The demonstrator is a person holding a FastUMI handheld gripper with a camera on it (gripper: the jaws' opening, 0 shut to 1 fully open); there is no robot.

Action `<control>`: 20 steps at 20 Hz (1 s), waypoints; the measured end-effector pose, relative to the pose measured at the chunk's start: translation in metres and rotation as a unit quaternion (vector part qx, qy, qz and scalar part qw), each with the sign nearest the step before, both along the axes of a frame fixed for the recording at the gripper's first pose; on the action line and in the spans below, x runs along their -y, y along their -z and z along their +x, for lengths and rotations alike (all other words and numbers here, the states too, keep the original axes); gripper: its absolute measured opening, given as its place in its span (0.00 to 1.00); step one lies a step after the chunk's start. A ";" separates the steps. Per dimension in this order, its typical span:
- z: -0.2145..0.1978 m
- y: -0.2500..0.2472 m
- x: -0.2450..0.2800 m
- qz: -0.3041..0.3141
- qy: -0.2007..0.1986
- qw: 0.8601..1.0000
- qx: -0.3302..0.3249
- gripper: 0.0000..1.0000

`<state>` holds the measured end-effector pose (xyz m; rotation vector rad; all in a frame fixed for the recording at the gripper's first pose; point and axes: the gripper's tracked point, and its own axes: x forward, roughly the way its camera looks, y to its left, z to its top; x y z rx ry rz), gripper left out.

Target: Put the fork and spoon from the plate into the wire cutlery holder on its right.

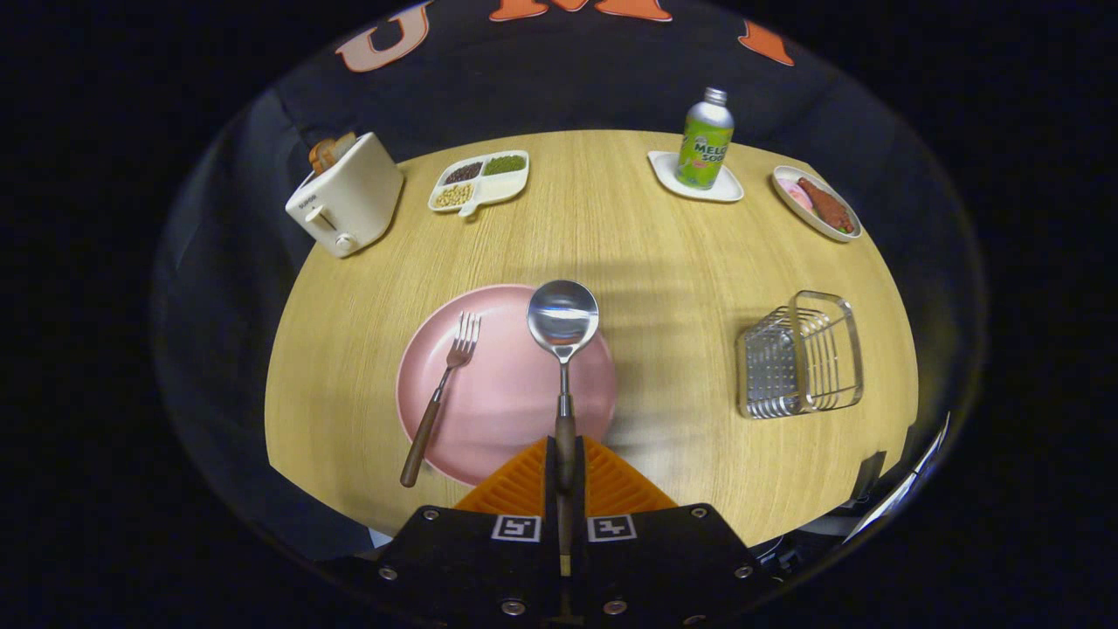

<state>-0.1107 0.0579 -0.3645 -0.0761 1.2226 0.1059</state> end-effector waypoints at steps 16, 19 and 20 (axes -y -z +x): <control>0.002 -0.018 0.161 -0.047 0.058 0.997 -0.029 0.05; 0.004 -0.012 0.165 -0.048 0.051 0.997 -0.037 0.06; 0.006 -0.012 0.167 -0.046 0.050 0.997 -0.039 0.07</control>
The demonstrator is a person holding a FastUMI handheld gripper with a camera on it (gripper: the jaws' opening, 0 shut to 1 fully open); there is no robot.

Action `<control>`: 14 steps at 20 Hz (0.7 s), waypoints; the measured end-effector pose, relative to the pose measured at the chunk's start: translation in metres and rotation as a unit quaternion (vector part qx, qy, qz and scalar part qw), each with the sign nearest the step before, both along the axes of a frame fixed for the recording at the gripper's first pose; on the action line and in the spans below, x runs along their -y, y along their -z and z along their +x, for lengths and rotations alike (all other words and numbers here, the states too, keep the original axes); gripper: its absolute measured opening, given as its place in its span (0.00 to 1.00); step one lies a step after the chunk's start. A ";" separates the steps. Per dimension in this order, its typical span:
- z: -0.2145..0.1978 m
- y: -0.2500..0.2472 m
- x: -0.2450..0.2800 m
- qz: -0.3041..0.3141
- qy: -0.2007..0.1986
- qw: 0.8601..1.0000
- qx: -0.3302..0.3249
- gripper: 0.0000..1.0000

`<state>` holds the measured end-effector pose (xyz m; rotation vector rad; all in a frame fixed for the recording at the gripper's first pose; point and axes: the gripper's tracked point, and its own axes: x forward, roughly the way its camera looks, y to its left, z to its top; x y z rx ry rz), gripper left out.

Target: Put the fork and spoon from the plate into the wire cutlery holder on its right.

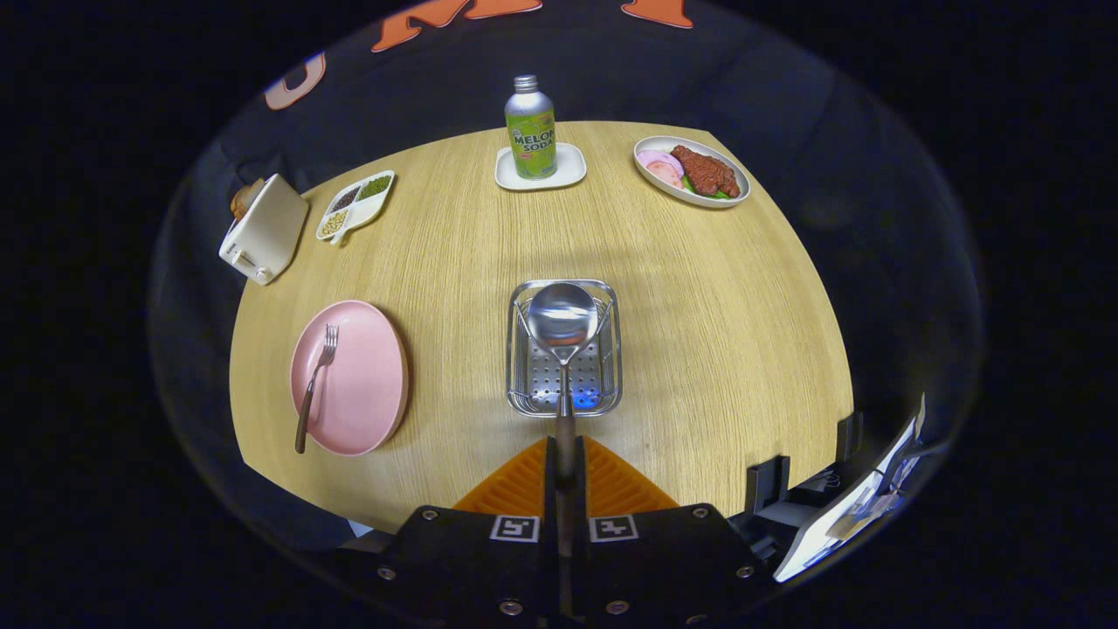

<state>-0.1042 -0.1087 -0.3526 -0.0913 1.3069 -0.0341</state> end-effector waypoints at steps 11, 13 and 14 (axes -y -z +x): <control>0.049 -0.031 -0.012 0.024 -0.008 0.995 0.093 0.15; 0.062 -0.046 -0.022 0.035 -0.003 0.991 0.133 0.15; 0.067 -0.052 -0.027 0.041 0.000 0.988 0.151 0.16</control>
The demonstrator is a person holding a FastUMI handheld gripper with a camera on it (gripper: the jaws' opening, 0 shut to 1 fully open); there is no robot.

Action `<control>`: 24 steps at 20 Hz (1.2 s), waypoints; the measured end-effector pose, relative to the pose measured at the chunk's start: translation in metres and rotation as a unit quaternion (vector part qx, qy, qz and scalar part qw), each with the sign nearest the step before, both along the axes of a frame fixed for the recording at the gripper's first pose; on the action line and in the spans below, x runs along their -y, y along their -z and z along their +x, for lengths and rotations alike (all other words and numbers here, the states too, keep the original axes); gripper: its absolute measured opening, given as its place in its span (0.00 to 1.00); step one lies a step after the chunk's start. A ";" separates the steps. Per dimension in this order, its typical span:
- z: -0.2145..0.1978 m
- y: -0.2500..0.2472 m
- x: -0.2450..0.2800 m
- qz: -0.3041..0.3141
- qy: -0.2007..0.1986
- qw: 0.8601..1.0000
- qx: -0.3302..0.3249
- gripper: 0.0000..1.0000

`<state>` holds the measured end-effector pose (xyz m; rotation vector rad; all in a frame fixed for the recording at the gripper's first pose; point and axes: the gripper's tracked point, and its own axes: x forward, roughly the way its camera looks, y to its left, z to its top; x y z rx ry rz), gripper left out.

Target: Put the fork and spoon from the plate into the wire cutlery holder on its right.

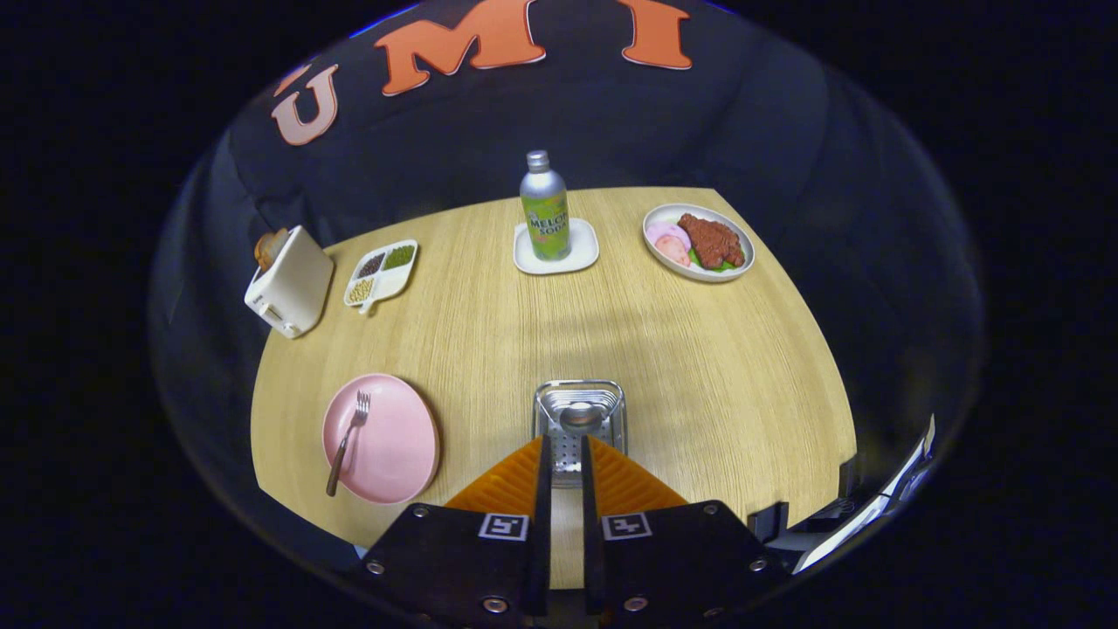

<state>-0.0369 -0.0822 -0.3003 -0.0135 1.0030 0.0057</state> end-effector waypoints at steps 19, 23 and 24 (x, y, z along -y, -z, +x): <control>0.021 -0.090 -0.133 0.044 -0.052 0.966 0.251 0.84; 0.009 -0.071 -0.165 0.046 -0.058 0.968 0.240 0.90; 0.006 -0.065 -0.174 0.046 -0.060 0.969 0.237 0.90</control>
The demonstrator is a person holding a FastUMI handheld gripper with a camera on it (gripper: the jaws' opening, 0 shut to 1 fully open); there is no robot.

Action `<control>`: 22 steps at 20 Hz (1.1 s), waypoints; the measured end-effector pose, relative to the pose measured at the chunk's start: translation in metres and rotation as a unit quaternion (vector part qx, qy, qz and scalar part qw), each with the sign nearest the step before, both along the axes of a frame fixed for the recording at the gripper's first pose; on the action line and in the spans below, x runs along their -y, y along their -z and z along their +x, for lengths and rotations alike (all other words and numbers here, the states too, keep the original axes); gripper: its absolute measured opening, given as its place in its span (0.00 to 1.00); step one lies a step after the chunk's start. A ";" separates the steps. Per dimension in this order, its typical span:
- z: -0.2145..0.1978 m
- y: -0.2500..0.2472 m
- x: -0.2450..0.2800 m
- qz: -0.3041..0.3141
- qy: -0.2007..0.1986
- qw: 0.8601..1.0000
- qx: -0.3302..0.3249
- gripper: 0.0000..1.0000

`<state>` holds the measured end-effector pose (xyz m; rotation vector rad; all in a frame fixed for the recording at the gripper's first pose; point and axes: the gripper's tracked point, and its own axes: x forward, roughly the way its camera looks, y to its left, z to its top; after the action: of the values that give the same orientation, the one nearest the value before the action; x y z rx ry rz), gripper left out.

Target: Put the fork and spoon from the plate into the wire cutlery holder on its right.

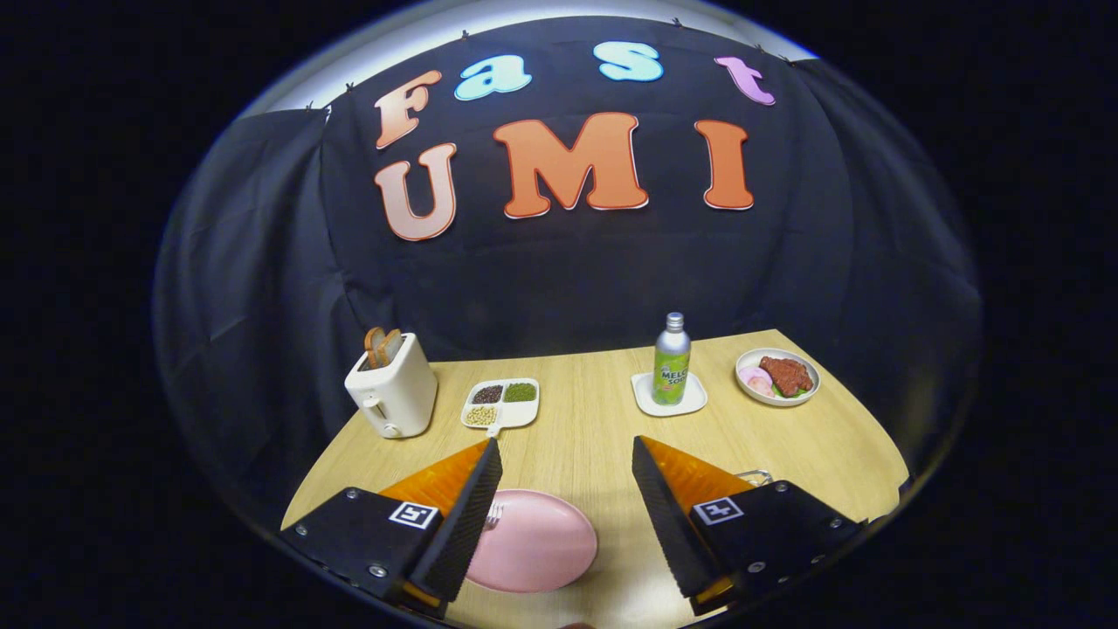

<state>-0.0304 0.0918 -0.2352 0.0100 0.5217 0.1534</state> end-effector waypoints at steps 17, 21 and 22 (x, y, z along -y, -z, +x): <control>-0.070 0.165 -0.101 -0.042 -0.060 0.963 -0.259 0.90; -0.077 0.194 -0.104 -0.057 -0.064 0.944 -0.320 0.80; -0.077 0.200 -0.103 -0.064 -0.060 0.940 -0.328 0.76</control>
<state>-0.1069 0.1945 -0.4348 -0.1009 1.2019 0.2372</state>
